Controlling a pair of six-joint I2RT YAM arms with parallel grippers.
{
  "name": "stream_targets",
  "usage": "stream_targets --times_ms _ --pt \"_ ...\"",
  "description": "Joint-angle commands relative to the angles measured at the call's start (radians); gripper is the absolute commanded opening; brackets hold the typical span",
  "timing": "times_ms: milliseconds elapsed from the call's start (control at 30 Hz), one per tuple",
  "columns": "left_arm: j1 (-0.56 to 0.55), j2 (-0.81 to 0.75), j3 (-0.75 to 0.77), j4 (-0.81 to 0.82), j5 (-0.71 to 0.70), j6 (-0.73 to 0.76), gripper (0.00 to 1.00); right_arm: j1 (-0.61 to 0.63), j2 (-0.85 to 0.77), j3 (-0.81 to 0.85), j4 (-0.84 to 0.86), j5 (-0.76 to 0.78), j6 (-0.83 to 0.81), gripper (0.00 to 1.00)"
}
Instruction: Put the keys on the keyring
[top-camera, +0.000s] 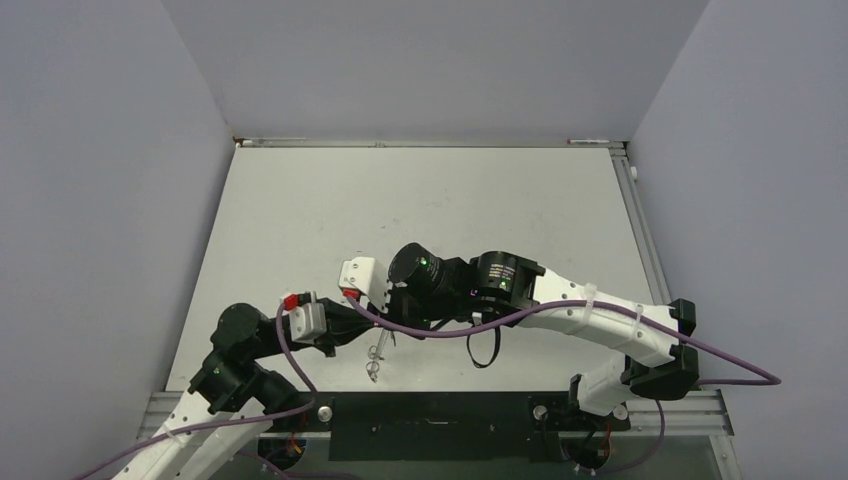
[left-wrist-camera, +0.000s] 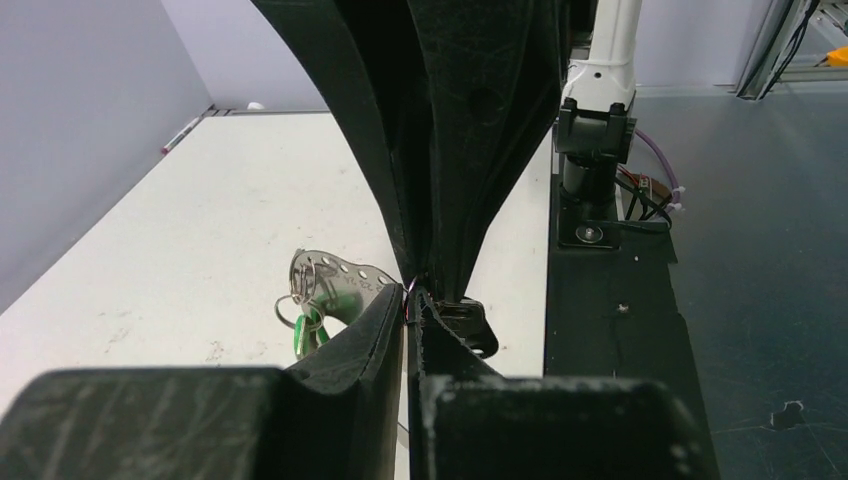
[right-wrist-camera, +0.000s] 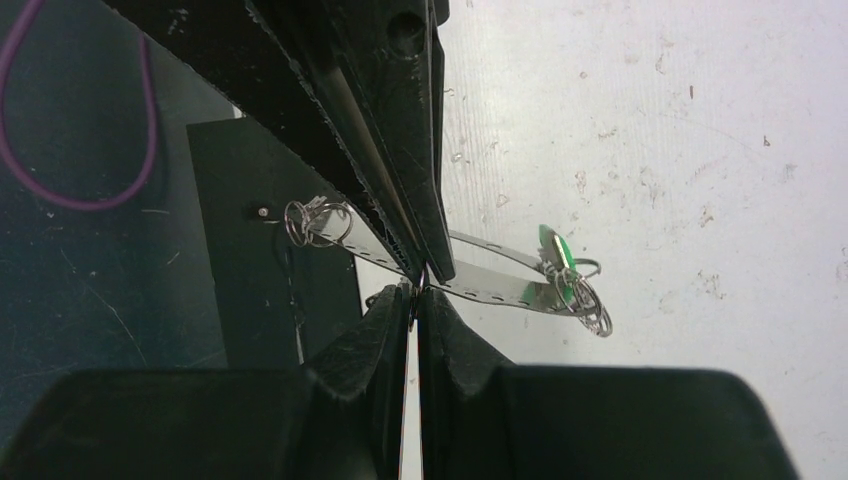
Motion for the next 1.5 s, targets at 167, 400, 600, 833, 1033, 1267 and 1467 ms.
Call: stream_targets --times_ms 167,400,600,833,1033,1267,1467 --pt "0.035 -0.102 -0.004 0.080 -0.033 -0.066 0.00 0.018 -0.136 -0.051 0.228 0.047 0.040 0.20" --pt "0.076 -0.166 -0.036 0.192 -0.037 -0.178 0.00 0.017 -0.228 -0.151 0.386 0.069 0.071 0.45" --pt "0.079 -0.205 -0.061 0.269 -0.078 -0.276 0.00 0.017 -0.327 -0.258 0.523 0.054 0.063 0.43" --pt "0.079 -0.235 -0.074 0.291 -0.116 -0.299 0.00 0.018 -0.357 -0.378 0.603 0.024 0.019 0.43" --pt "0.079 -0.240 -0.072 0.273 -0.126 -0.285 0.00 0.018 -0.381 -0.506 0.724 -0.014 -0.003 0.52" --pt "0.079 -0.237 -0.072 0.277 -0.122 -0.288 0.00 0.007 -0.361 -0.531 0.805 -0.060 -0.043 0.57" --pt "0.079 -0.242 -0.072 0.278 -0.120 -0.288 0.00 -0.010 -0.336 -0.506 0.822 -0.080 -0.061 0.56"
